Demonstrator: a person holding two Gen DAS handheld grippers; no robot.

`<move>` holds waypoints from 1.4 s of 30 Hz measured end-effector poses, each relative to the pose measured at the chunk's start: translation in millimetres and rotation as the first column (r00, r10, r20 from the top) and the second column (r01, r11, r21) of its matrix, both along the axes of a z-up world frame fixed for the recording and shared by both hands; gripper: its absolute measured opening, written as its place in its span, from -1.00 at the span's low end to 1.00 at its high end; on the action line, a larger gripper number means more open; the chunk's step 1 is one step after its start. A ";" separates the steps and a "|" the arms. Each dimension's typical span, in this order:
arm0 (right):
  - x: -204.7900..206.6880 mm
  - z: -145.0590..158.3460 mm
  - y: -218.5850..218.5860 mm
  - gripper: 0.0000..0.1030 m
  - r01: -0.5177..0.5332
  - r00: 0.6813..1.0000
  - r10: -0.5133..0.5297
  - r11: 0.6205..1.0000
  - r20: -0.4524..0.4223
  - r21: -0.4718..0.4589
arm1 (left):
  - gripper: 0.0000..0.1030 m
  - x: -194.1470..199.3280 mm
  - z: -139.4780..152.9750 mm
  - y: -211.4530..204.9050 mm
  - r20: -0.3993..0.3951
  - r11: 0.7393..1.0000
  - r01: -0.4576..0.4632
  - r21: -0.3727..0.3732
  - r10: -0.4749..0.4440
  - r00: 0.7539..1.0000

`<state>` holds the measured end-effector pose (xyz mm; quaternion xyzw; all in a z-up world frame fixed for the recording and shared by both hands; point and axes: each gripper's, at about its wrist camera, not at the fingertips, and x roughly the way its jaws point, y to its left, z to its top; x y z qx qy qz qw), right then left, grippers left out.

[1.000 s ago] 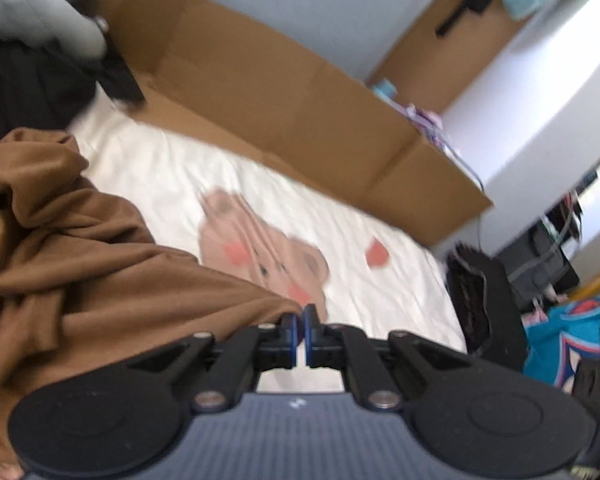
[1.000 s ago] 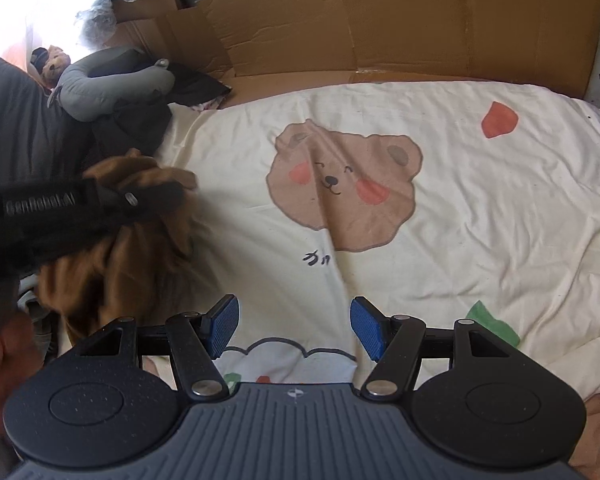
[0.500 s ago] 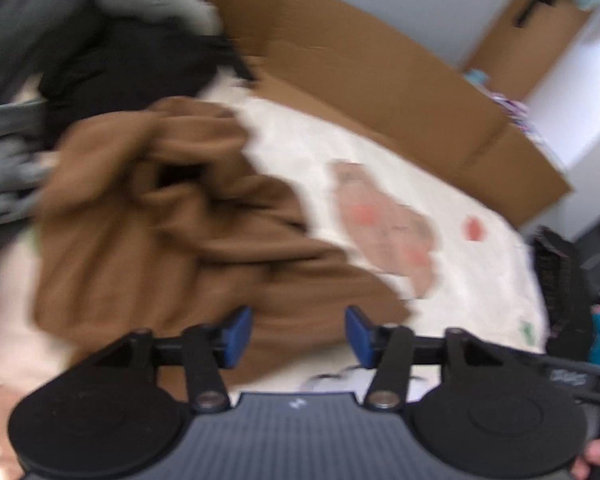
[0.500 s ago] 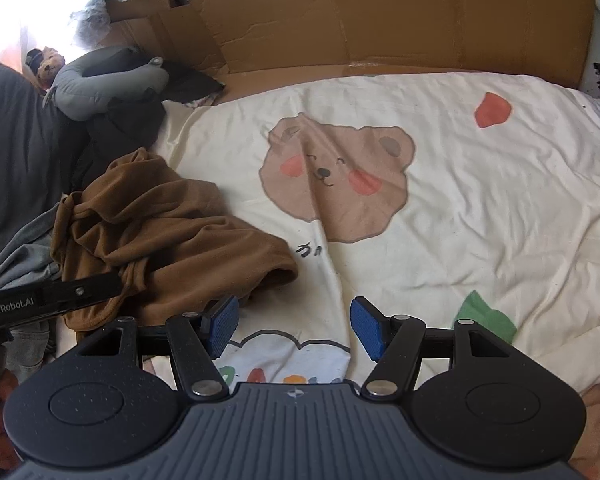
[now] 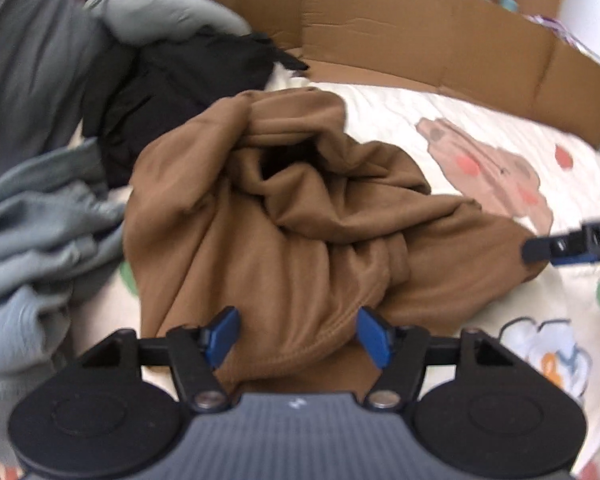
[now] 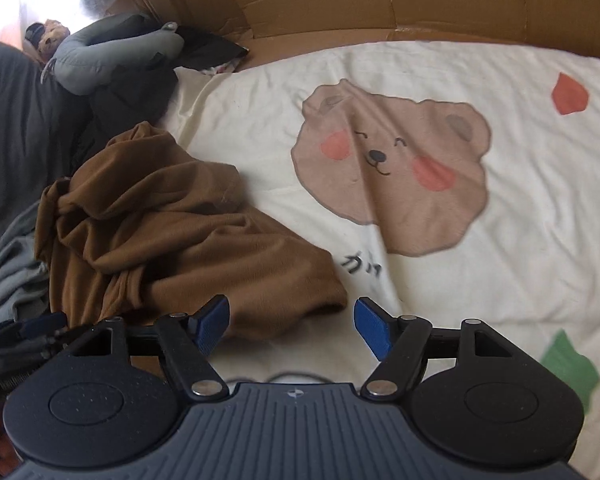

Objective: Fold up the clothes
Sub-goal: 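Grasp the brown t-shirt with the right tool while the left tool holds it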

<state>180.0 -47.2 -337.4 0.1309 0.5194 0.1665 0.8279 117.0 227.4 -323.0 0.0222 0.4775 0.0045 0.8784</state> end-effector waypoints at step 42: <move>-32.7 59.6 -106.7 -0.91 0.192 0.981 -0.188 0.978 0.051 -0.079 | -0.84 -22.8 105.3 100.5 0.219 0.927 -0.209 -0.312 0.284 0.933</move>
